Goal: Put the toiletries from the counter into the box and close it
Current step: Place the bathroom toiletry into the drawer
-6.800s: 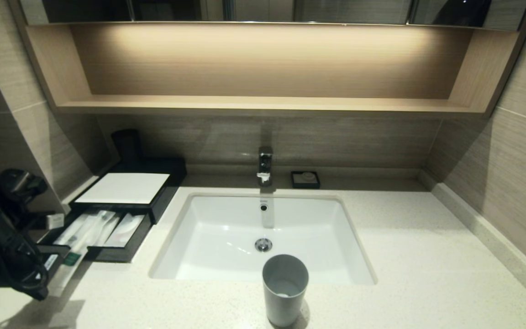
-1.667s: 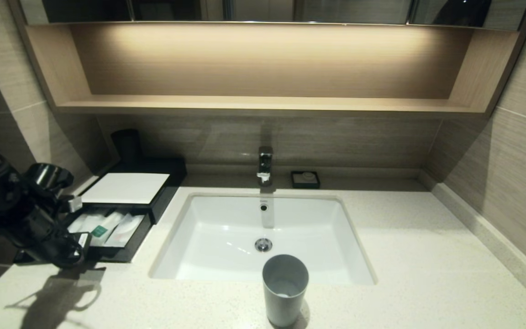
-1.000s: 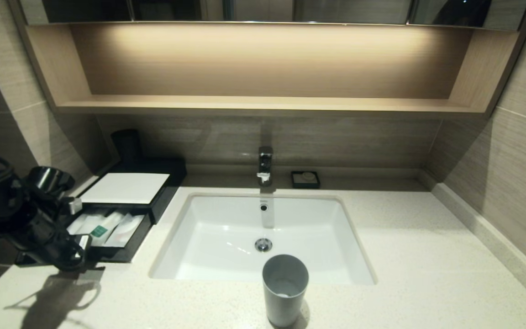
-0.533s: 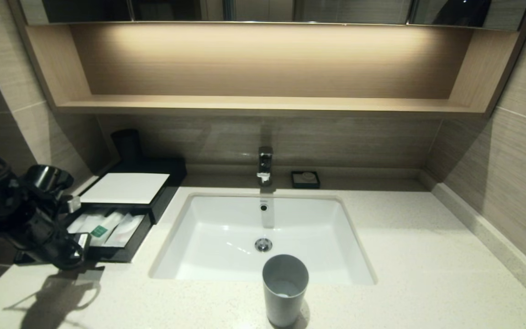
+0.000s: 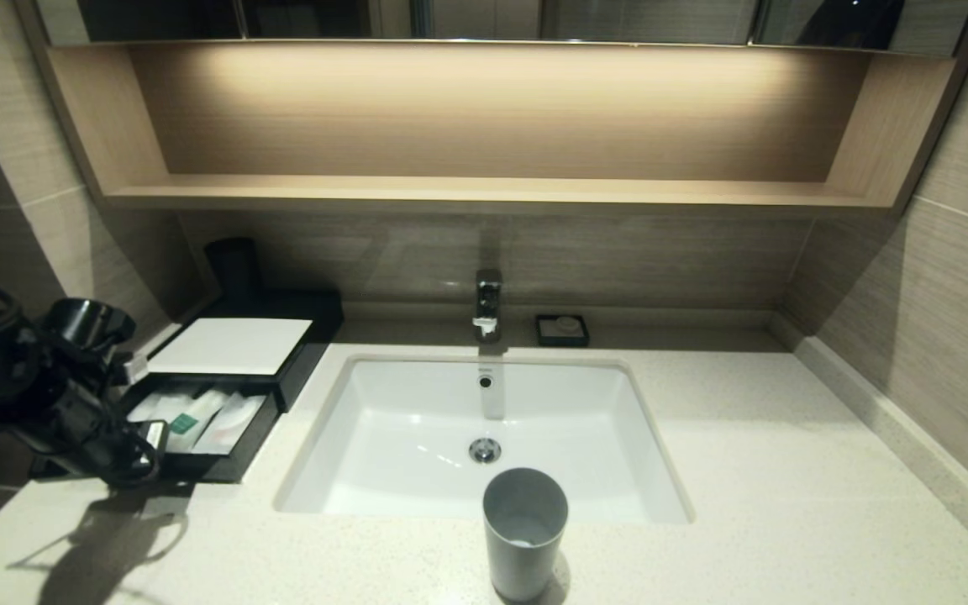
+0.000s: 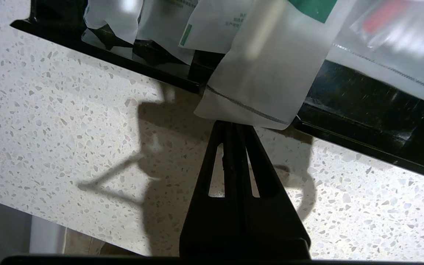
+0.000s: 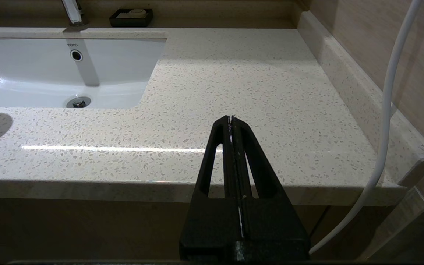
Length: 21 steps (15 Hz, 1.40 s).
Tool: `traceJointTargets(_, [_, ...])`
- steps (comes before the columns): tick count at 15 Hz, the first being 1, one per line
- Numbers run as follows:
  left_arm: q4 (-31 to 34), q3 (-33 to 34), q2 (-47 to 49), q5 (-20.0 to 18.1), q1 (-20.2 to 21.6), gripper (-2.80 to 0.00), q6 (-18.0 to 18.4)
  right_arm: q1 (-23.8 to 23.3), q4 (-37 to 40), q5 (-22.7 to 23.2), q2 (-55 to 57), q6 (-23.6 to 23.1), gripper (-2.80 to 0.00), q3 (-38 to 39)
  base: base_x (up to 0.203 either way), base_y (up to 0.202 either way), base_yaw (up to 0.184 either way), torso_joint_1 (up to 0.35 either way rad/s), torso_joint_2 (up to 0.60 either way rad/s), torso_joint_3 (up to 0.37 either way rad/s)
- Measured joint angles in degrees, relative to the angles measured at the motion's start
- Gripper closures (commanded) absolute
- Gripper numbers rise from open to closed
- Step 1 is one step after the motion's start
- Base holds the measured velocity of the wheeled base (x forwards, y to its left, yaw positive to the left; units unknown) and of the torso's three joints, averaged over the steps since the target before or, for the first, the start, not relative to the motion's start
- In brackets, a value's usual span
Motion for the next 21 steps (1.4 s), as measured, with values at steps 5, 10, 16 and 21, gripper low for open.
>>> traceJointTargets(5, [0.01,-0.54,-0.51,0.01,-0.04,0.00,-0.50,0.00,0.00,0.02,0.00,-0.02,0.00,0.00,0.000,0.000,0.000,0.000,0.00,0.000])
traceJointTargets(10, [-0.10,-0.76,-0.49,-0.08,-0.21,0.00,-0.52,0.00,0.01,-0.01,0.00,0.00,0.00,0.00,0.000,0.000,0.000,0.000,0.00,0.000])
traceJointTargets(16, [-2.26,-0.83,-0.43,-0.07,-1.13,0.00,-1.62,0.00,0.00,0.00,0.00,-0.02,0.00,0.00,0.000,0.000,0.000,0.000,0.00,0.000])
traceJointTargets(21, [-2.26,-2.03,-0.10,0.04,-1.22,0.00,-3.01,0.00,0.00,0.00,0.00,-0.02,0.00,0.00,0.000,0.000,0.000,0.000,0.00,0.000])
